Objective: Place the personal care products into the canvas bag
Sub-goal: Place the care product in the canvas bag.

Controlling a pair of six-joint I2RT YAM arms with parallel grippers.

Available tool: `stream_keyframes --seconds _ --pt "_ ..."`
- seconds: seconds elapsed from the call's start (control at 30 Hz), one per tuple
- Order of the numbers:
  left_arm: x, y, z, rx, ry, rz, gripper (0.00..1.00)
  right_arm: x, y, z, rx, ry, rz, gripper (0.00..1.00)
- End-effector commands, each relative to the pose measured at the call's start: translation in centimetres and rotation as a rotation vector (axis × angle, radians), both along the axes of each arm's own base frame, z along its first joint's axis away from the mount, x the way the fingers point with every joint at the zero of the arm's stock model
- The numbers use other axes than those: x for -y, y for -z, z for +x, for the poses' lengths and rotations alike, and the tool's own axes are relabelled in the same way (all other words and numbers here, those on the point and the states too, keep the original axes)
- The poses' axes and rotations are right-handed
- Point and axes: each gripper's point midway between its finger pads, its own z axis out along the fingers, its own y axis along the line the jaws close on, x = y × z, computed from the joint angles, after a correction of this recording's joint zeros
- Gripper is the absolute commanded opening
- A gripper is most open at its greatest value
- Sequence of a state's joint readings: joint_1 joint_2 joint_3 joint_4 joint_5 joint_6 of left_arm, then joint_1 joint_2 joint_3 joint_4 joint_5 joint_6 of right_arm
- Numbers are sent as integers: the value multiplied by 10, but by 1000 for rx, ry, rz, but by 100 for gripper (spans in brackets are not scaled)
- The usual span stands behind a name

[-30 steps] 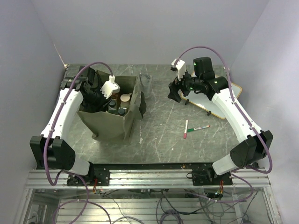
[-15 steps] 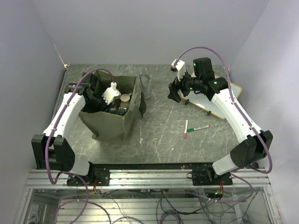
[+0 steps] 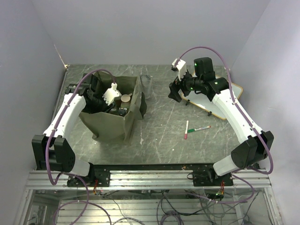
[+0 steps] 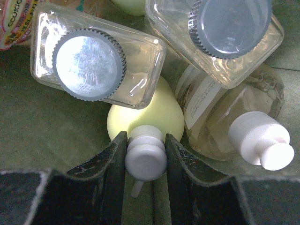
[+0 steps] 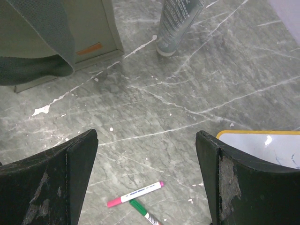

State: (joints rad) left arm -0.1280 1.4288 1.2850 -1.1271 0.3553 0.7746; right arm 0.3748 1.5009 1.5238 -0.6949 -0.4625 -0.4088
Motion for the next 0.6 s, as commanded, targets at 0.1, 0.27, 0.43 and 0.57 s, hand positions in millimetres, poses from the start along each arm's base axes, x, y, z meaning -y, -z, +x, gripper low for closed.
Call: stream_keyframes --seconds 0.1,0.27,0.43,0.57 --pt "12 -20 3 67 17 -69 41 -1 -16 6 68 -3 5 85" --pt "16 -28 -4 70 33 -97 61 -2 -16 5 67 -5 8 85" --pt "17 -34 -4 80 35 -102 73 -1 -18 7 77 3 9 86" --pt "17 -44 0 108 40 -99 78 -1 -19 7 79 7 16 86"
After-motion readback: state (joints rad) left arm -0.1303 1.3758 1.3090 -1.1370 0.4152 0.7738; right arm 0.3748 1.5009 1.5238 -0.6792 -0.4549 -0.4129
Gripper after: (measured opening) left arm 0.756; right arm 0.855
